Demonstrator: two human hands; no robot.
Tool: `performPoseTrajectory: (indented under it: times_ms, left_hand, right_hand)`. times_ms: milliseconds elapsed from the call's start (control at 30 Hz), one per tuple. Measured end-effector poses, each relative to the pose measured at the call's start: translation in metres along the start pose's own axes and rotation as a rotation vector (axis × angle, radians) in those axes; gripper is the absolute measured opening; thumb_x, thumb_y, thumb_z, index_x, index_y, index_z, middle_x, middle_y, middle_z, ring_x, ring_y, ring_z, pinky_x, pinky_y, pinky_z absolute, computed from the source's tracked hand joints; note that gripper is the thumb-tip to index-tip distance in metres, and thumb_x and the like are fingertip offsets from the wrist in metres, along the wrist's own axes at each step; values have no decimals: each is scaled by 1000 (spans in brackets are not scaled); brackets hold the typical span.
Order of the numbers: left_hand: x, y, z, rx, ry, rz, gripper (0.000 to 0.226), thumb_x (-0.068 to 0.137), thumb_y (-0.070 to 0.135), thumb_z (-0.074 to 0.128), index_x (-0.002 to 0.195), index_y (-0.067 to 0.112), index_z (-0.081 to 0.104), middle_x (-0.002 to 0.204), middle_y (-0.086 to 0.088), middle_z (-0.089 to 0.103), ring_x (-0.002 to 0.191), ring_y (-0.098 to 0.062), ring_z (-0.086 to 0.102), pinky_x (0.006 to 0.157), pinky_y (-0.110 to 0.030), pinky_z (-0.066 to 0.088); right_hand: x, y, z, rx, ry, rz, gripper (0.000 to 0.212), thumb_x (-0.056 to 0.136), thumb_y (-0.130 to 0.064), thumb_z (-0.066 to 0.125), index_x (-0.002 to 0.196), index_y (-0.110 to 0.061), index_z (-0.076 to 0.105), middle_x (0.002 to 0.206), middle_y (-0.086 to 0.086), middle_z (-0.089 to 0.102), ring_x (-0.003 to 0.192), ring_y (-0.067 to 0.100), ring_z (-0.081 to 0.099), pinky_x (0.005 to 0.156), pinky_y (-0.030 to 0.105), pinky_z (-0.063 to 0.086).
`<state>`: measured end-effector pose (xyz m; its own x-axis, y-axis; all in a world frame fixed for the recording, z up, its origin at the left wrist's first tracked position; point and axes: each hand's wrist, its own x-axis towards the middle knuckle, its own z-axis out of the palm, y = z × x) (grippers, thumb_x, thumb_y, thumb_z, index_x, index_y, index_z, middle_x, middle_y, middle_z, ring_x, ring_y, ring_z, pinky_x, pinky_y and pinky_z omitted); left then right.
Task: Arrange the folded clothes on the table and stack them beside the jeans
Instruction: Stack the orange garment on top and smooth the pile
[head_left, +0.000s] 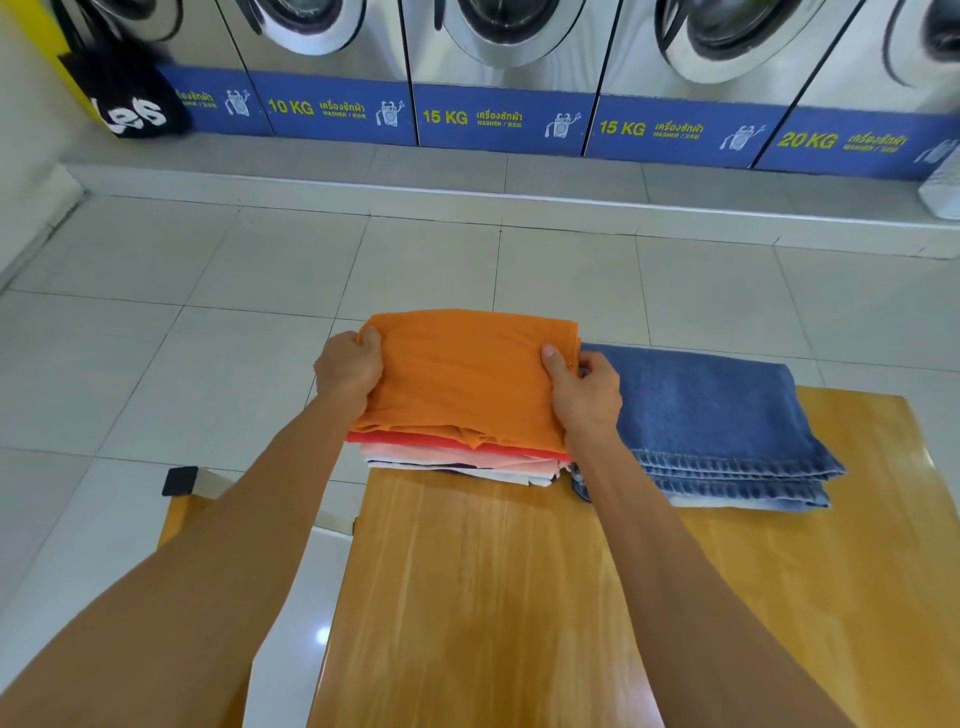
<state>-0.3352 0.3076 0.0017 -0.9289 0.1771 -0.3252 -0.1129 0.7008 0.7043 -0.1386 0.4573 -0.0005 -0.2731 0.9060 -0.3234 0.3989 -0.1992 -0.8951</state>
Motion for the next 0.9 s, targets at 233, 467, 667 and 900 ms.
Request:
performPoseTrajectory:
  times_ms: [233, 467, 667, 900]
  left_hand:
    - [9, 34, -11, -30, -134, -21, 76, 90, 73, 33, 121, 7, 52, 111, -8, 56, 103, -26, 53, 86, -40, 44]
    - [12, 38, 5, -73, -178, -98, 53, 98, 45, 42, 134, 6, 48, 112, -10, 55, 99, -24, 50, 81, -37, 41]
    - [9, 40, 1, 80, 18, -49, 71, 87, 60, 54, 132, 6, 47, 120, -12, 57, 104, -30, 54, 86, -43, 46]
    - [-56, 7, 36, 611, -40, 930, 53, 102, 54, 17, 148, 35, 35, 164, 1, 17, 153, -20, 9, 120, -54, 10]
  right_hand:
    - [24, -32, -6, -23, -31, -20, 61, 88, -66, 58, 123, -16, 61, 107, -3, 62, 104, 17, 58, 91, 37, 51]
    - [33, -26, 2, -171, 15, -6, 29, 97, -42, 60, 98, -13, 61, 90, 2, 62, 89, 22, 59, 73, 32, 45]
    - [27, -41, -5, -644, 115, -280, 36, 101, -40, 51, 125, -15, 60, 125, 12, 61, 114, 30, 57, 85, 42, 45]
    - [-19, -9, 19, -946, -97, -759, 59, 105, -50, 20, 155, -23, 36, 164, 2, 29, 154, 22, 18, 124, 50, 14]
